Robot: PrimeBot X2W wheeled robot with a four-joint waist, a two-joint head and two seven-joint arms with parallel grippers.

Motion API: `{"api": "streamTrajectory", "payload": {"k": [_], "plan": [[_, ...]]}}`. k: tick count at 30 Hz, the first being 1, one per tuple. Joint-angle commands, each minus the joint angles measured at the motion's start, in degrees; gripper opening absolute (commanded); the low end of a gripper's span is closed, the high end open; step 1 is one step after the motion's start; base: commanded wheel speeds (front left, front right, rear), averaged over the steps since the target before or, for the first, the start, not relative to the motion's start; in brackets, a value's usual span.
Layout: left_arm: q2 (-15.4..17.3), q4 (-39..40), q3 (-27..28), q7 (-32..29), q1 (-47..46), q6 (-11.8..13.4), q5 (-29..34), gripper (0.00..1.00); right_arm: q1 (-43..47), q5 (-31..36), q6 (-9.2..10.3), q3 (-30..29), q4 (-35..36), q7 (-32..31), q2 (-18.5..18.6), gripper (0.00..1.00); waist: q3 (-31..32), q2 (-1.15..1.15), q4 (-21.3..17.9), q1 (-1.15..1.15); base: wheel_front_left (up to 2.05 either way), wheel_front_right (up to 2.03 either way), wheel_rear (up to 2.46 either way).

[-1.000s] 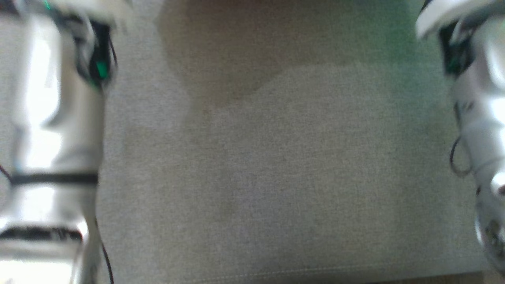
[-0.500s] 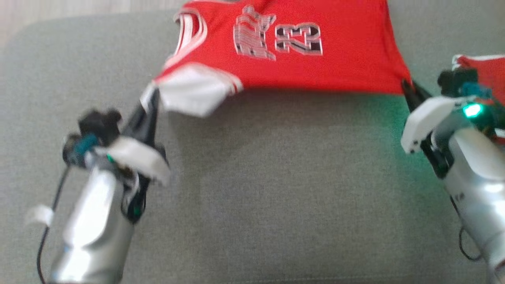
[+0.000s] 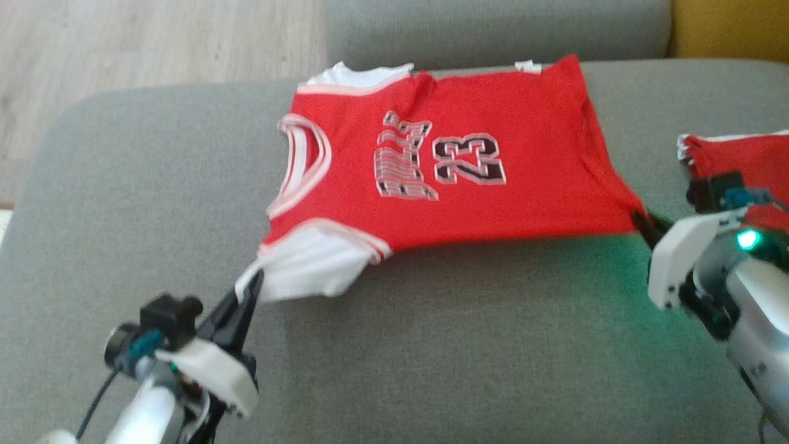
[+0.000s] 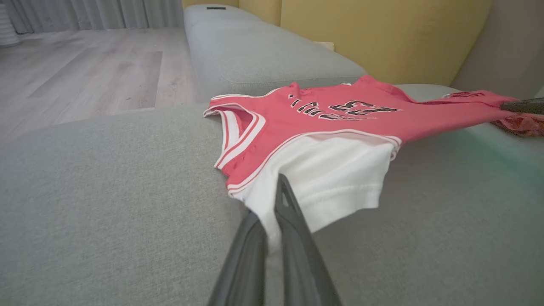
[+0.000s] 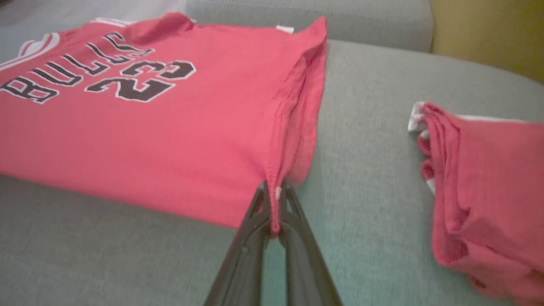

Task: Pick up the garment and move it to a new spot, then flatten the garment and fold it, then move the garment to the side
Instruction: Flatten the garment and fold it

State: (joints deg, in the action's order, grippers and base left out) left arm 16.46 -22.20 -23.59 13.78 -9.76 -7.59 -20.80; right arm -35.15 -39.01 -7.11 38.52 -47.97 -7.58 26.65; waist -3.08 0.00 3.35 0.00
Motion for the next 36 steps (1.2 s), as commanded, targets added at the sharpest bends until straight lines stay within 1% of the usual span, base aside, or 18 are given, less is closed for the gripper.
{"api": "streamTrajectory", "payload": {"k": [1, 4, 7, 11, 14, 17, 21, 24, 30, 36], "plan": [[2.57, 2.39, 2.26, -0.01, -1.37, 0.11, -0.20, 0.00, 0.76, -1.09, -0.37, 0.55, 1.53, -0.72, 2.28, 0.00, 1.26, 0.00, 0.22, 0.00, 0.00, 0.00, 0.00], [4.33, 5.85, 0.99, -1.34, 2.42, 0.19, 0.50, 0.00, 3.55, -4.11, -0.37, 2.21, 4.30, -3.80, 4.47, 0.00, 3.08, 0.00, 0.61, 0.00, 0.00, 0.00, 0.00], [5.47, 10.16, 0.53, -3.24, 6.80, 0.85, 0.05, 0.00, 6.42, -6.86, -0.37, 3.58, 7.38, -6.96, 6.61, 0.00, 4.44, 0.00, 0.86, 0.00, 0.00, 0.00, 0.00], [7.82, 15.68, 0.17, -6.36, 11.90, 1.70, -0.30, 0.00, 10.52, -11.67, -0.37, 3.62, 11.87, -13.03, 9.69, 0.00, 5.10, 0.00, 1.28, 0.00, 0.00, 0.00, 0.00], [9.00, 18.72, 0.60, -7.44, 13.72, 2.41, -0.62, 0.00, 12.56, -13.24, -0.37, 2.86, 15.34, -15.13, 12.33, 0.00, 4.97, 0.00, 1.40, 0.00, 0.00, 0.00, 0.00], [9.52, 20.63, 0.59, -8.34, 13.13, 2.82, -0.21, 0.00, 12.93, -12.85, -0.37, 1.36, 17.19, -15.86, 13.76, 0.00, 4.59, 0.00, 1.19, 0.00, 0.00, 0.00, 0.00], [9.51, 21.23, 0.53, -9.30, 11.07, 3.11, 0.25, 0.00, 12.13, -12.00, -0.37, -0.48, 17.83, -17.30, 13.46, 0.00, 3.50, 0.00, 0.66, 0.00, 0.00, 0.00, 0.00], [9.82, 20.08, 0.31, -9.75, 7.81, 3.05, 1.48, 0.00, 10.79, -10.45, -0.37, -1.93, 18.03, -19.22, 12.65, 0.00, 1.87, 0.00, 0.17, 0.00, 0.00, 0.00, 0.00], [8.88, 14.45, -0.20, -11.38, -0.79, 2.51, 2.14, 0.00, 7.65, -6.87, -0.37, -5.04, 17.57, -23.09, 10.27, 0.00, -2.65, 0.00, -0.58, 0.00, 0.00, 0.00, 0.00], [8.85, 7.88, -2.89, -11.40, -9.27, 1.07, 3.35, 0.00, 4.45, -3.73, -0.37, -7.00, 16.80, -24.44, 8.41, 0.00, -6.17, 0.00, -0.63, 0.00, 0.00, 0.00, 0.00]]}}
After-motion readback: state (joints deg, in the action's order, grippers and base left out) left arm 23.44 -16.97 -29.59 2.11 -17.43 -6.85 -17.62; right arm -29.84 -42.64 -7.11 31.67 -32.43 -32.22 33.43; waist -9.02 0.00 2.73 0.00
